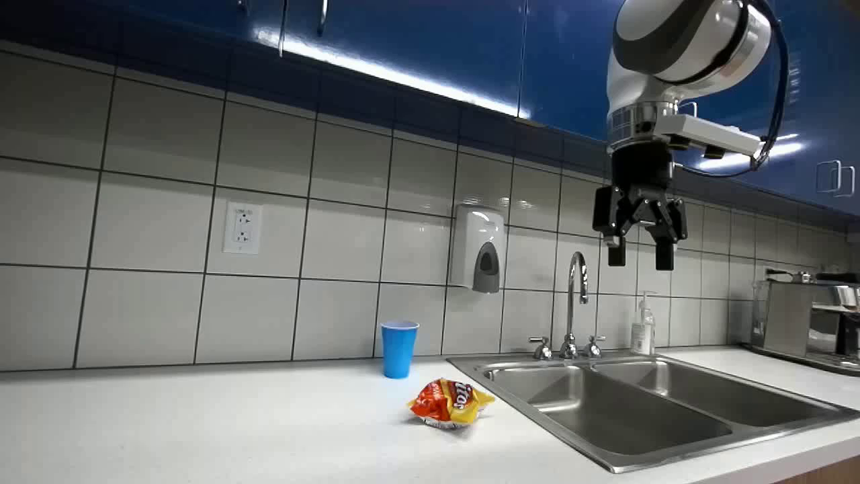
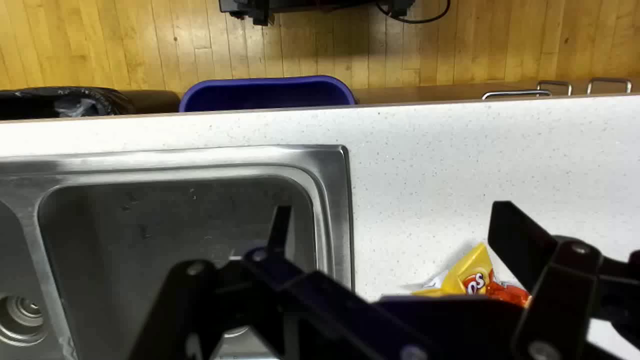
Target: Put the packet in the sink on the left.
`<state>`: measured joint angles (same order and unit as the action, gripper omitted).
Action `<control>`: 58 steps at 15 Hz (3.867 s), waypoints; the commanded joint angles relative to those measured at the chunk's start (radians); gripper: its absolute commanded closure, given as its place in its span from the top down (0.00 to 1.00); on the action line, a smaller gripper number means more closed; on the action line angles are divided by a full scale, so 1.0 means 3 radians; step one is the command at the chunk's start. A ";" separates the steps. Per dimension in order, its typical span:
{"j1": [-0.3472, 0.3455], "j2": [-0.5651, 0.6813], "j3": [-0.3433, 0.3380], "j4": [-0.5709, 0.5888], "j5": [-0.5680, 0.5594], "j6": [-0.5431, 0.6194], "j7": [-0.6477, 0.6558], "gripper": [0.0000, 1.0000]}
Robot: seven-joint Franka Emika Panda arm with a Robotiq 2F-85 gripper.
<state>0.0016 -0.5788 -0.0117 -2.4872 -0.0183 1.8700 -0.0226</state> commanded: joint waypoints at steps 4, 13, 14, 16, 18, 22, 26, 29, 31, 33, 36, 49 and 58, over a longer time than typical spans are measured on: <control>-0.0004 0.0005 0.0004 0.0006 0.0003 -0.0007 -0.0001 1.00; -0.0004 0.0005 0.0004 0.0006 0.0003 -0.0007 -0.0001 1.00; -0.0004 0.0005 0.0004 0.0006 0.0003 -0.0007 -0.0001 1.00; -0.0004 0.0005 0.0004 0.0006 0.0003 -0.0007 -0.0001 1.00; -0.0004 0.0005 0.0004 0.0006 0.0003 -0.0007 -0.0001 1.00; -0.0004 0.0005 0.0004 0.0006 0.0003 -0.0007 -0.0001 1.00; 0.0067 0.0039 -0.0017 -0.0003 0.0018 0.0040 -0.0196 1.00; 0.0142 0.0052 -0.0017 -0.0007 0.0012 0.0071 -0.0392 1.00; 0.0201 0.0074 -0.0011 -0.0001 0.0014 0.0086 -0.0508 1.00; 0.0270 0.0124 -0.0002 0.0012 0.0018 0.0101 -0.0626 1.00; 0.0383 0.0258 0.0017 0.0035 0.0029 0.0146 -0.0797 1.00; 0.0548 0.1355 0.0205 0.0528 -0.0064 0.0561 -0.1095 1.00; 0.0515 0.2248 0.0327 0.1215 -0.0183 0.0528 -0.1072 1.00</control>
<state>0.1732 0.0021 0.0619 -2.2181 -0.0428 2.0461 -0.3377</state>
